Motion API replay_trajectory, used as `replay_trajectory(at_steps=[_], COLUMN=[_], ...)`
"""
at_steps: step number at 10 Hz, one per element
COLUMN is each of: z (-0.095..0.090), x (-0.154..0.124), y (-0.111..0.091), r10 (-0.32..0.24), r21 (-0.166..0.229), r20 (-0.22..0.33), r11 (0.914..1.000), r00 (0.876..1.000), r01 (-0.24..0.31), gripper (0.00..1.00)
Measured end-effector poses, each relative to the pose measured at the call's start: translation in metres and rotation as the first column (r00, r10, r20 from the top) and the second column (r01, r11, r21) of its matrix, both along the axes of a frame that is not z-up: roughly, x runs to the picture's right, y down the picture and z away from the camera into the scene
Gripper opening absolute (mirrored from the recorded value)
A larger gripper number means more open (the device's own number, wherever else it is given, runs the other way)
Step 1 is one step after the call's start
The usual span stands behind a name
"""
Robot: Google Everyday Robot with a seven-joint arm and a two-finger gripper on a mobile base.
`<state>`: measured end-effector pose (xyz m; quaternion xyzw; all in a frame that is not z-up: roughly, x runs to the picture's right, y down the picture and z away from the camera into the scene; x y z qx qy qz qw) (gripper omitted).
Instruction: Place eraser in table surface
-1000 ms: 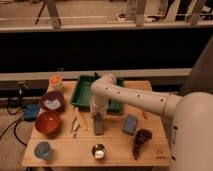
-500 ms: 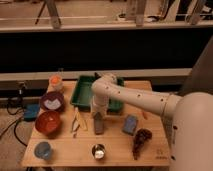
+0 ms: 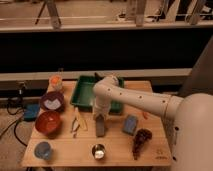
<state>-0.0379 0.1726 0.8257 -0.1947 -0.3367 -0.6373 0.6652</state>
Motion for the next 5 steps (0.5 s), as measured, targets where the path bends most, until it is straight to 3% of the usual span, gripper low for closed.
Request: replay_trajectory(at_steps=[2, 5], z=[-0.0016, -0.0019], x=[0.0043, 0.0054], y=[0.0022, 0.0036], r10=[0.001, 0.004], r21=[-0.002, -0.003], r20=[-0.006, -0.007], r11=[1.0, 1.0], r00=[1.0, 1.0], r01=[-0.001, -0.004], gripper=[0.76, 0.8])
